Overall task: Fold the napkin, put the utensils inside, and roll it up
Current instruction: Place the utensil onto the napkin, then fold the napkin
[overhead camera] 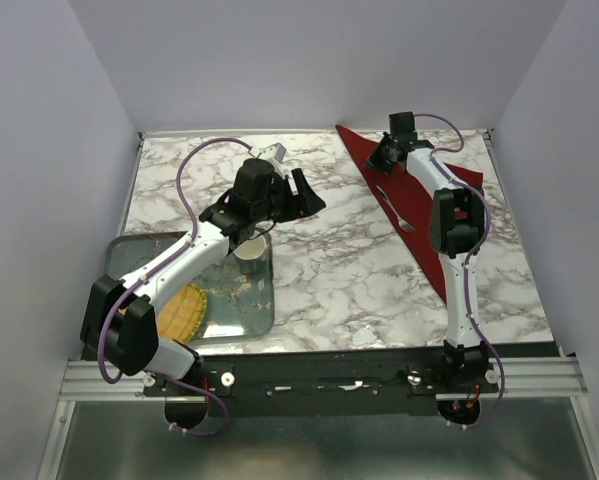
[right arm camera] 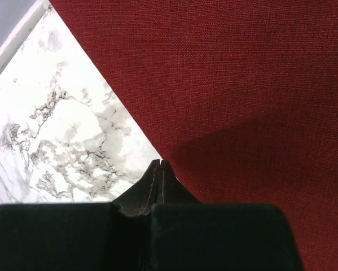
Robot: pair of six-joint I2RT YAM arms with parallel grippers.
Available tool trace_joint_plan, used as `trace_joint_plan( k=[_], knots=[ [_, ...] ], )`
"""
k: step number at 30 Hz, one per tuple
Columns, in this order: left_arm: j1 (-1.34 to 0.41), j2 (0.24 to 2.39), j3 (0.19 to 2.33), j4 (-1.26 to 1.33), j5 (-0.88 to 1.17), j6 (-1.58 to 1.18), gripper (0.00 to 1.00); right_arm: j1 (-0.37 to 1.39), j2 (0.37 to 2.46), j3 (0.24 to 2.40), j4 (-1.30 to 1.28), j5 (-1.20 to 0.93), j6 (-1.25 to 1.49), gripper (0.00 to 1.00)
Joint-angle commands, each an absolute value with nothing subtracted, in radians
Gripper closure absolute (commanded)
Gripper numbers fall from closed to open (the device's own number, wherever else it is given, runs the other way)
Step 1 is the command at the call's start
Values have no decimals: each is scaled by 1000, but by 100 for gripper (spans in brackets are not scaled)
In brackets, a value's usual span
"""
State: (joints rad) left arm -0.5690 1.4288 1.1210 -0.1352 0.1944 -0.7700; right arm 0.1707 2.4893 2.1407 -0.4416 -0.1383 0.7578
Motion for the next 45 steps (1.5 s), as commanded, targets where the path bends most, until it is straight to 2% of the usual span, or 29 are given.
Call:
trace_joint_plan(
  k=[1, 14, 24, 45],
  knots=[
    [-569, 1420, 1143, -110, 189, -758, 21, 173, 2508, 2167, -465, -71, 758, 99],
    [-563, 1414, 1154, -101, 216, -778, 21, 158, 2554, 2240, -624, -84, 764, 99],
    [-561, 1405, 1160, -92, 247, -801, 21, 172, 2577, 2309, -765, -71, 643, 98],
    [-561, 1381, 1163, -94, 259, -833, 20, 173, 2568, 2287, -828, -184, 575, 95]
  ],
)
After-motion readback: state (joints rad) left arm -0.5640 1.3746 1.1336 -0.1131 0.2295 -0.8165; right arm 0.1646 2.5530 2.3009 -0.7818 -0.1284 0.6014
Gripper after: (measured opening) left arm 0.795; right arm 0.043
